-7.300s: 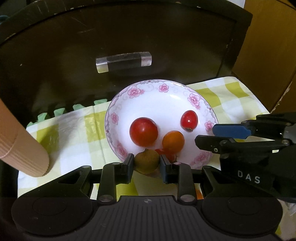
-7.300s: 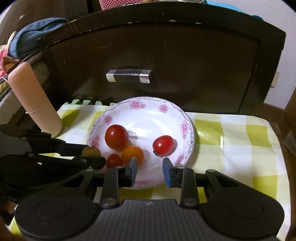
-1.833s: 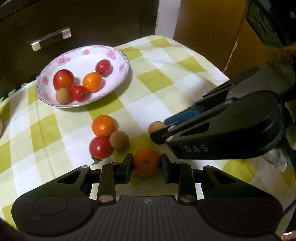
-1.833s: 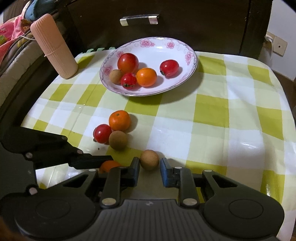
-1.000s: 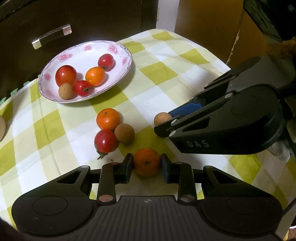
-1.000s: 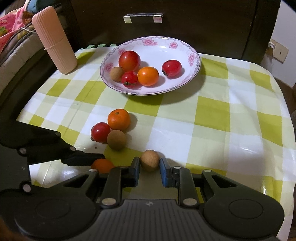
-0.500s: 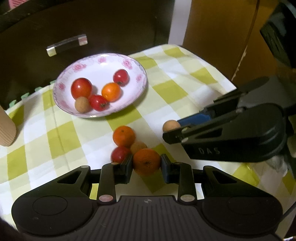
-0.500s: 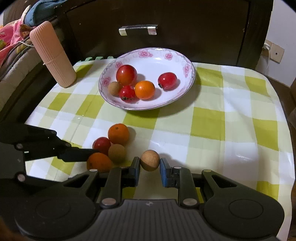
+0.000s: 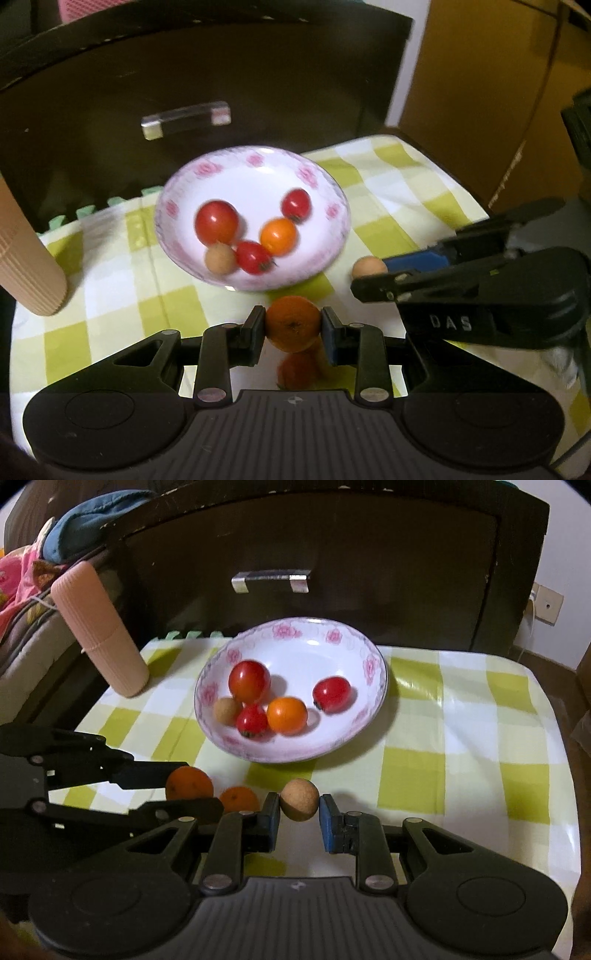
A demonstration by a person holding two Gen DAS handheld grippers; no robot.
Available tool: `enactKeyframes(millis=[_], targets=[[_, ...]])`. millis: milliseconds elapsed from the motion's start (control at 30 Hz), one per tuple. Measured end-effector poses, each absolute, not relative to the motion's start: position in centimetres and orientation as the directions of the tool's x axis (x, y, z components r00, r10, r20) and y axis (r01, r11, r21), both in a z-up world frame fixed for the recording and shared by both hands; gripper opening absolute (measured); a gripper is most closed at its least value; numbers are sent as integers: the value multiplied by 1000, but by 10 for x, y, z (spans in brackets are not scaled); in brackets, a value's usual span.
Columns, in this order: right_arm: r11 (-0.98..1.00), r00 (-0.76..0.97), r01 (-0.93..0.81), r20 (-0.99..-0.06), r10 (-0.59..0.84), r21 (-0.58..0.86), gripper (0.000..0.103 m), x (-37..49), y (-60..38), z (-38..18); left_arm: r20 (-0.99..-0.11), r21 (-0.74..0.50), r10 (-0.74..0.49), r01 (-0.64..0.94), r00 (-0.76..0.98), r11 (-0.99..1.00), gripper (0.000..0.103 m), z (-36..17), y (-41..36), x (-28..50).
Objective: Organize fruits
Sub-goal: 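Lift the tangerine with the left tool while the right tool carries the tan fruit to the bowl, then open both tools over the white bowl to drop the tangerine and tan fruit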
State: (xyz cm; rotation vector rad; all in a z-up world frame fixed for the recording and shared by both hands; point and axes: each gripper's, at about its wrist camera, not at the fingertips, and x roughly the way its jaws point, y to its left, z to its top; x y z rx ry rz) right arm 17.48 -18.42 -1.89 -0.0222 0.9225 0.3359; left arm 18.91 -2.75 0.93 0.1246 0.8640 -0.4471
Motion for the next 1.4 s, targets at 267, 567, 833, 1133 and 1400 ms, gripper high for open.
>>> enactKeyframes(millis=[267,567,833,1133,1400], targets=[[947,587,-291,-757,288,135,22,197,-178,-9,-736,-77,-309,379,603,922,39,16,-20,212],[947,596,-282,-747,296,151,22,216,-178,-15,-731,-74,-296,360,614,930,40,17,-16,228],[948,604,-269,-737,304,171,22,229,-181,-19,-732,-91,-283,323,619,942,40,13,-10,245],[945,594,-271,-741,312,182,22,237,-181,-29,-739,-92,-281,322,612,942,40,3,-15,254],[947,600,-265,-737,310,183,22,244,-182,-35,-737,-87,-272,313,619,946,39,-1,-18,257]])
